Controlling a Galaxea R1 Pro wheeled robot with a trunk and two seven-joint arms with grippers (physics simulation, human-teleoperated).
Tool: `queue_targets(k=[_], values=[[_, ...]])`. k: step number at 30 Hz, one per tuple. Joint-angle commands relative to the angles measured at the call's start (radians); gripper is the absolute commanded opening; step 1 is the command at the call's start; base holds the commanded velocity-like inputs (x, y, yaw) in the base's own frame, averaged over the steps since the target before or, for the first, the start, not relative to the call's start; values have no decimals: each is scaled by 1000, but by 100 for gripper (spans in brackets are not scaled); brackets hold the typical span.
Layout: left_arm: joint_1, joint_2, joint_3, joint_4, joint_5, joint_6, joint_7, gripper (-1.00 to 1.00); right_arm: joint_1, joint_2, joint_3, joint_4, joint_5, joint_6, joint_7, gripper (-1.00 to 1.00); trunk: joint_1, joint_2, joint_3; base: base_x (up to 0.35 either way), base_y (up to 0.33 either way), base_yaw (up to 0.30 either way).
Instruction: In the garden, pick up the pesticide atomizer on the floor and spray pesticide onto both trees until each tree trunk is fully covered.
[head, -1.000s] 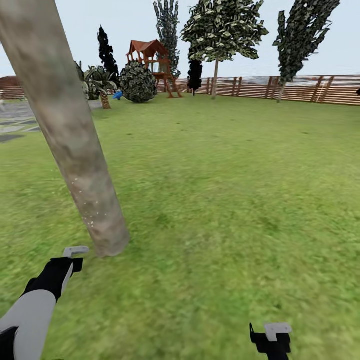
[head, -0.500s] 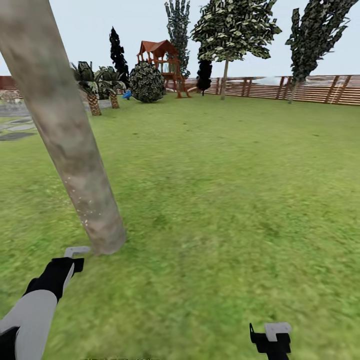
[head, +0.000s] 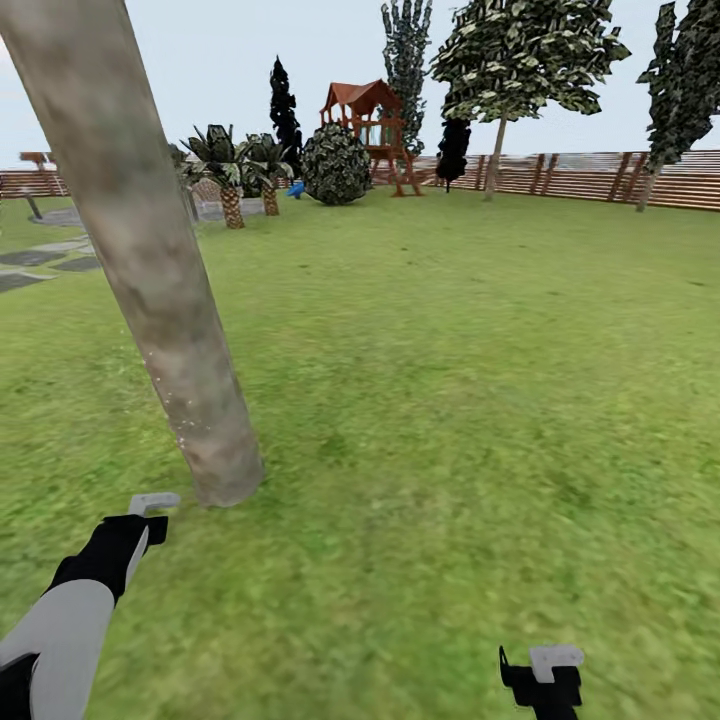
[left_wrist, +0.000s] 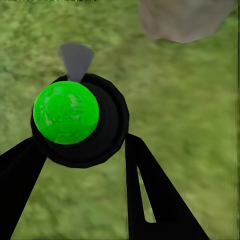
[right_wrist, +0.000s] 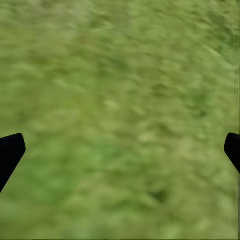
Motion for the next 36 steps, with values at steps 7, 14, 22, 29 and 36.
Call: queue_targets(k=[7, 14, 22, 29, 36], values=[[-1, -2, 3, -1, -1, 4, 1, -100, -1, 0, -5, 2, 11, -2, -3, 100, 0, 0, -1, 189, -237, 5], [-1, -2, 3, -1, -1, 4, 1, -100, -1, 0, -5, 2, 11, -2, -5, 100, 0, 0, -1, 189, -237, 9], [-1, -1, 4, -1, -1, 4, 1, -100, -1, 0, -5, 2, 11, -2, -5, 100, 0, 0, -1, 189, -237, 246], [-1, -1, 4, -1, -1, 4, 1, -100, -1, 0, -5, 2, 11, -2, -5, 100, 0, 0, -1, 168, -241, 107], [-1, -1, 4, -1, -1, 4, 1, -100, -1, 0, -4, 2, 11, -2, -5, 100, 0, 0, -1, 128, -255, 94]])
